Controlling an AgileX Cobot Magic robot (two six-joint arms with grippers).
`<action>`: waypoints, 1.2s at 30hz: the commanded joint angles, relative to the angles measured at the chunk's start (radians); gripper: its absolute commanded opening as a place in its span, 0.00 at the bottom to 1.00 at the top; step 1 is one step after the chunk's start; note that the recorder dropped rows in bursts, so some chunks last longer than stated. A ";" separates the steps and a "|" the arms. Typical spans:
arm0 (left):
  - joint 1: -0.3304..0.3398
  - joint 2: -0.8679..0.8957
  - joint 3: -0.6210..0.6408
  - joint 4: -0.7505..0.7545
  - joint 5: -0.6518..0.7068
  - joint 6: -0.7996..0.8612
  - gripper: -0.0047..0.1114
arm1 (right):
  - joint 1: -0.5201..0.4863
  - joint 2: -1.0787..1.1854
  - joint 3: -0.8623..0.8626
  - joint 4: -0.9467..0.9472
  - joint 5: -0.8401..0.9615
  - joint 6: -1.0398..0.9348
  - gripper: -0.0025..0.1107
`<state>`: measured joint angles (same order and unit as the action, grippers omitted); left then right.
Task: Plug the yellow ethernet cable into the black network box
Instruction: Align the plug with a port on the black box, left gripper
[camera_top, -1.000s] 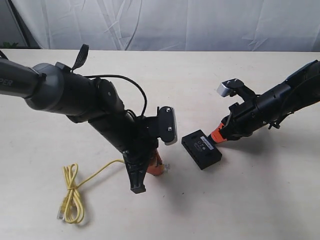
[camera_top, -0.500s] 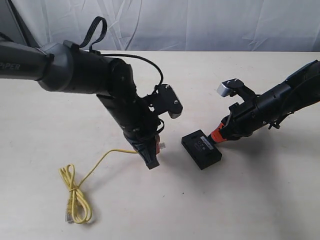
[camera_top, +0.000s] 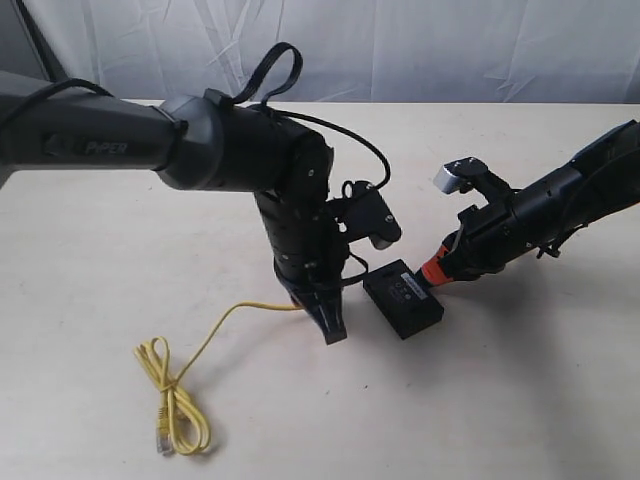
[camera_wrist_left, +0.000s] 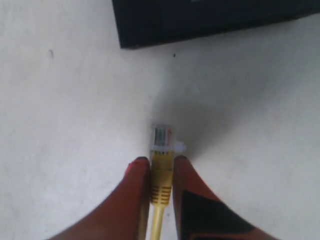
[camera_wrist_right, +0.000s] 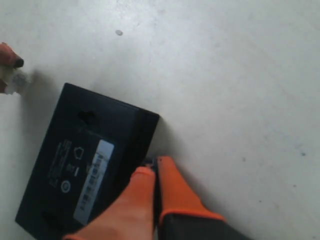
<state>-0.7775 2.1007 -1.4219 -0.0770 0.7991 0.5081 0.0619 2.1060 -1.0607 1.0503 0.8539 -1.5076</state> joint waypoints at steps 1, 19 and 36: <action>-0.023 0.019 -0.045 0.007 0.001 -0.017 0.04 | -0.001 0.005 -0.002 -0.005 -0.024 -0.007 0.01; -0.023 0.057 -0.047 -0.007 -0.068 -0.037 0.04 | -0.001 0.005 -0.002 -0.003 -0.022 -0.007 0.01; -0.023 0.057 -0.047 -0.038 -0.122 -0.034 0.04 | -0.001 0.005 -0.002 -0.003 -0.022 -0.007 0.01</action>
<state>-0.7957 2.1520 -1.4636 -0.1014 0.6891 0.4751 0.0619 2.1060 -1.0607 1.0521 0.8539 -1.5099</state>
